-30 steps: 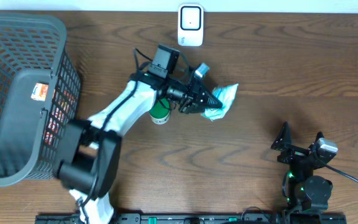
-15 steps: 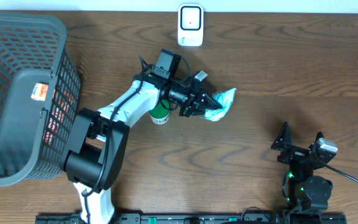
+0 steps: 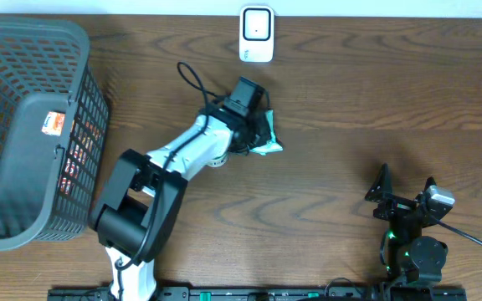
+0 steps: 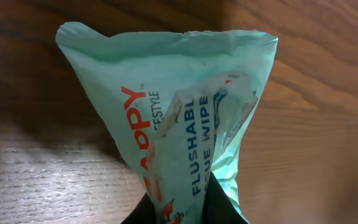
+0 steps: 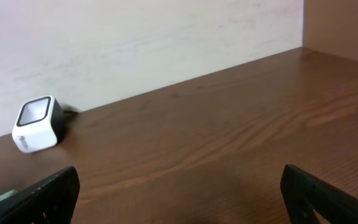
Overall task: Scan the item barcode
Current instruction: 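Carry the wipes pack to the scanner and hold it beneath, then release the wipes pack on the table right of the bottle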
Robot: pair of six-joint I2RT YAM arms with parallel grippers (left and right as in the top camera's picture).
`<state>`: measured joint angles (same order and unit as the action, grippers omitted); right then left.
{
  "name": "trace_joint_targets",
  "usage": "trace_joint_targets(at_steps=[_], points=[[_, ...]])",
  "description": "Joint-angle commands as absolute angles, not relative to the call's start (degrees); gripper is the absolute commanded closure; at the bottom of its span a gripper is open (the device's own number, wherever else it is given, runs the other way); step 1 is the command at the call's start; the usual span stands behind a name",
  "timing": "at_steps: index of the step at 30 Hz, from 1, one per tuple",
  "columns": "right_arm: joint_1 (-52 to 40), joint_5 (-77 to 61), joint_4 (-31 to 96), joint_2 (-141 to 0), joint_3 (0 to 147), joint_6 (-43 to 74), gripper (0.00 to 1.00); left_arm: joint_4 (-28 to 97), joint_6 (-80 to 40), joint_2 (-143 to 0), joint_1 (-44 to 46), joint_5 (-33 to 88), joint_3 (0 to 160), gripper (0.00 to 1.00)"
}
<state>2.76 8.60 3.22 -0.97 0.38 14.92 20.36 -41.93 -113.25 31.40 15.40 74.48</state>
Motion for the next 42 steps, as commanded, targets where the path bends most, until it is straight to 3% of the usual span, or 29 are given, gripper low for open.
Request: trace_joint_targets(at_steps=[1, 2, 4, 9, 13, 21, 25, 34, 38, 42], points=[[3.0, 8.7, 3.4, -0.6, 0.3, 15.6, 0.01, 20.0, -40.6, -112.8, 33.9, 8.9, 74.8, 0.83], [3.0, 8.7, 3.4, -0.6, 0.3, 15.6, 0.01, 20.0, -40.6, -112.8, 34.5, 9.0, 74.8, 0.76], [3.0, 8.7, 3.4, -0.6, 0.3, 15.6, 0.01, 20.0, -41.0, -112.8, 35.3, 9.0, 74.8, 0.48], [3.0, 8.7, 3.4, -0.6, 0.3, 15.6, 0.01, 20.8, -38.2, -111.6, 35.3, 9.0, 75.3, 0.23], [3.0, 8.7, 3.4, -0.6, 0.3, 15.6, 0.01, 24.0, -32.9, -107.8, 35.2, 8.9, 78.1, 0.2], [3.0, 8.7, 3.4, -0.6, 0.3, 15.6, 0.01, 32.4, -22.4, -93.4, 34.0, 8.8, 84.2, 0.01], [3.0, 8.7, 3.4, -0.6, 0.3, 15.6, 0.01, 38.4, -21.4, -83.9, 29.1, 3.2, 84.7, 0.02], [3.0, 8.7, 3.4, -0.6, 0.3, 15.6, 0.01, 45.1, -16.1, -68.8, 0.8, -5.5, 84.7, 0.02], [3.0, 8.7, 3.4, -0.6, 0.3, 15.6, 0.01, 46.2, -16.4, -69.4, -14.5, -5.4, 84.7, 0.02], [3.0, 8.7, 3.4, -0.6, 0.3, 15.6, 0.01, 47.8, -19.1, -74.2, -24.0, -1.5, 84.6, 0.02]])
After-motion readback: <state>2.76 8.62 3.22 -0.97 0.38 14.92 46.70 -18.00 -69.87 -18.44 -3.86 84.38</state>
